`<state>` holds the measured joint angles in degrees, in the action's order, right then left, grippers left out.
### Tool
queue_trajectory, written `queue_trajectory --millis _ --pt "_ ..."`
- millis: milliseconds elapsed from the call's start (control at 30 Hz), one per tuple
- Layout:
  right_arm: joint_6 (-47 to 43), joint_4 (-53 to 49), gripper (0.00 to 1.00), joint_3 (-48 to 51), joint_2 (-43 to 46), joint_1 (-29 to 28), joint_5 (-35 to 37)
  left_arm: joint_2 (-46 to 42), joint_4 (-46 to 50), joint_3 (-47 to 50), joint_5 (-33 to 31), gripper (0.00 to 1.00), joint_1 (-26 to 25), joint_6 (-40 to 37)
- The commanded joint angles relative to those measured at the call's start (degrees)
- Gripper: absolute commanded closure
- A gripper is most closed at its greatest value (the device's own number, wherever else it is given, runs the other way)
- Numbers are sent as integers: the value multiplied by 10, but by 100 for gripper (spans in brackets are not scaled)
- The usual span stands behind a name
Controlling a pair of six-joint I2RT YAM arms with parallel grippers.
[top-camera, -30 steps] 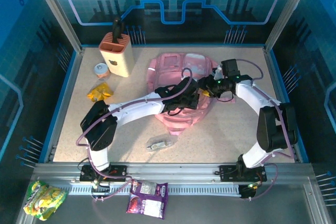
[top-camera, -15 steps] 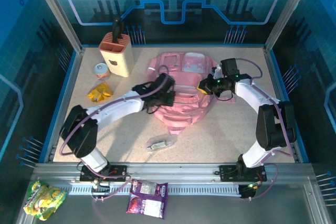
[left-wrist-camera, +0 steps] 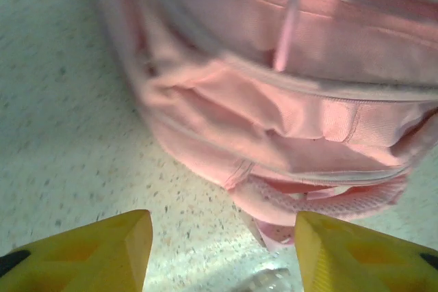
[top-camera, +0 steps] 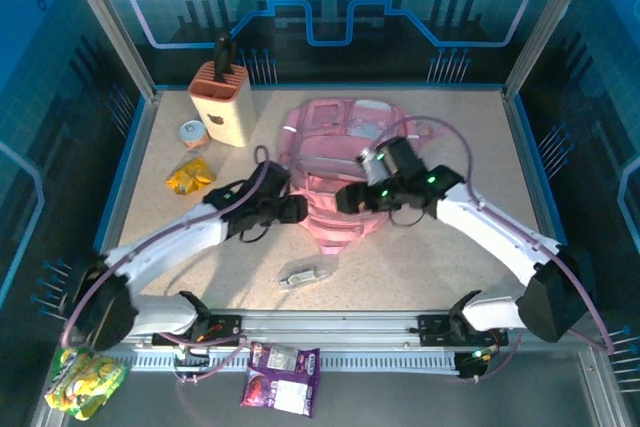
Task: Pack the student bag
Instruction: Unzip the student bag at the center of the table, then pick up the loose stationery from the bottom-center of the table.
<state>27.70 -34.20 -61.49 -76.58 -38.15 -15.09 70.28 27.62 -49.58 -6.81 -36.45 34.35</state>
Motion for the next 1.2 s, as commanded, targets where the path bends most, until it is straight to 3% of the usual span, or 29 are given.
queue_trajectory --millis 0,133,233,500,767,1033,1167 --pt "-95 -85 20 14 -55 -94 62 -82 54 53 -29 41 13 113" --pt "-164 -82 11 8 -114 -192 120 -187 120 105 -73 38 23 174" --pt "-185 -84 0 -11 -167 -221 159 -244 175 116 -106 35 24 199" --pt "-256 -63 0 -61 -253 -273 166 -340 202 155 -139 23 29 242" --pt "-309 -62 0 -126 -332 -285 198 -367 214 168 -158 20 32 260" --pt "-305 -58 12 -119 -357 -294 199 -361 182 184 -146 18 33 264" --pt "-294 -50 24 -113 -356 -297 207 -357 179 186 -147 16 32 269"
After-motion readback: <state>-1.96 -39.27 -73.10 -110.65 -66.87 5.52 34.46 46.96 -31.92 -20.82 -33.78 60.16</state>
